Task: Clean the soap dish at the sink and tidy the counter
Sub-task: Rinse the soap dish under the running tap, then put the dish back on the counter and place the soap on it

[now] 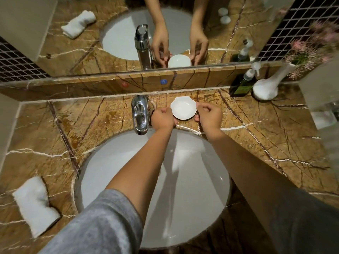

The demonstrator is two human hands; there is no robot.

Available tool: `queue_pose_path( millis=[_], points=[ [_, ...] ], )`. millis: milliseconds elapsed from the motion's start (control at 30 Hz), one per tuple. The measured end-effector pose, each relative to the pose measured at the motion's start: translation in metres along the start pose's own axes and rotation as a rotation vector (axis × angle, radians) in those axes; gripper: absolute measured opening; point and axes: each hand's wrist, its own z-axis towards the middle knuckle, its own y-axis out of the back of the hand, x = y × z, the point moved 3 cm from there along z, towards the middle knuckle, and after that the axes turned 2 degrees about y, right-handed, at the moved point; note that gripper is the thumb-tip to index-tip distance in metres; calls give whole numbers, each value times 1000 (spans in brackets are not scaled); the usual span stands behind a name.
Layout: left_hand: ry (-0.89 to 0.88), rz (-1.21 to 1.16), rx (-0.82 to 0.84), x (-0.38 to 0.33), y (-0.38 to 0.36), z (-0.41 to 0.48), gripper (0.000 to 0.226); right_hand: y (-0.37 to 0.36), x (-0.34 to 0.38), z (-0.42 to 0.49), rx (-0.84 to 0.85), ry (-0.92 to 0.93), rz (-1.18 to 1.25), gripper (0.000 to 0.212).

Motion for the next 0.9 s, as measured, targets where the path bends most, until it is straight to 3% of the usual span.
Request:
queue_pose_path(
  millis=[100,167,267,533,700,900],
  points=[
    [-22,7,17,0,8,-17,15,14,-2,-16,-26,35,-39,10],
    [-108,131,46,1,10,-32,10,29,-3,-33,-28,108,-114,11],
    [-382,397,118,2,5,-61,15,61,-11,-57,-25,185,-207,16],
    [-955,726,476,12,-53,-152,21,179,-58,-119,-170,184,-599,30],
    [-1089,829,595,33,-83,-196,23,217,-77,-137,-180,89,-721,45],
    [-1066,843,628,49,-91,-217,23,219,-81,-136,-109,138,-721,45]
  ],
)
